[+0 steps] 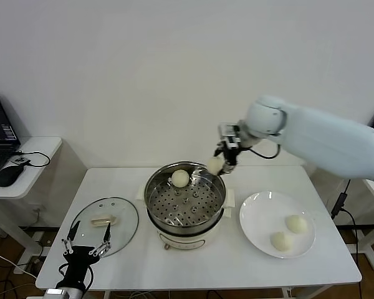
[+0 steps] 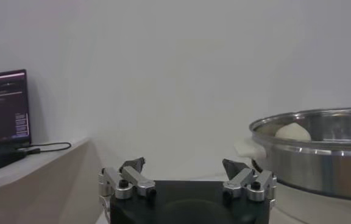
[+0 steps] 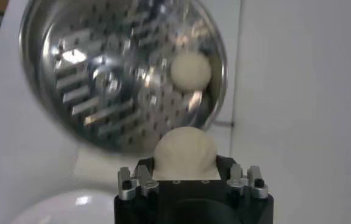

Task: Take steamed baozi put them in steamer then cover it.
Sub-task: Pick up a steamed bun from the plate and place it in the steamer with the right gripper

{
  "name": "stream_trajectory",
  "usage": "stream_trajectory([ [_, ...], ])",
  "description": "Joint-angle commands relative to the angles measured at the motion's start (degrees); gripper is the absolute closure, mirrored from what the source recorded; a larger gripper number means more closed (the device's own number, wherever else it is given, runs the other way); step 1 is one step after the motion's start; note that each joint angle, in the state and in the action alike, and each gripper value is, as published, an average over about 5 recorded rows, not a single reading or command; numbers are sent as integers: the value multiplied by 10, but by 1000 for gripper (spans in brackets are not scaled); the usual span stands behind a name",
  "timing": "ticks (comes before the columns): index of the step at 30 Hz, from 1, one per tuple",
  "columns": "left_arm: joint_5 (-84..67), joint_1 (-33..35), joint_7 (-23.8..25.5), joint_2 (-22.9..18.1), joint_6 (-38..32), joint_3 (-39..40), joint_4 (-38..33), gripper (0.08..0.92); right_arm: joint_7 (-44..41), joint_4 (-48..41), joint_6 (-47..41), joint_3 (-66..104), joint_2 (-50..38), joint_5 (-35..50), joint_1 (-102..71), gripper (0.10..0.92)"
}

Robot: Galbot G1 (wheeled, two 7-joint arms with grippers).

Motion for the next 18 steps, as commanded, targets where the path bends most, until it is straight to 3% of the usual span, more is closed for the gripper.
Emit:
stream_trajectory([
  [1, 0, 0, 0, -1, 0, -1, 2, 177, 38, -38, -53, -18, 134, 59, -28, 389],
  [18, 2, -2, 0, -8, -3, -1, 6, 177, 86, -108, -78, -22, 204, 48, -79, 389],
])
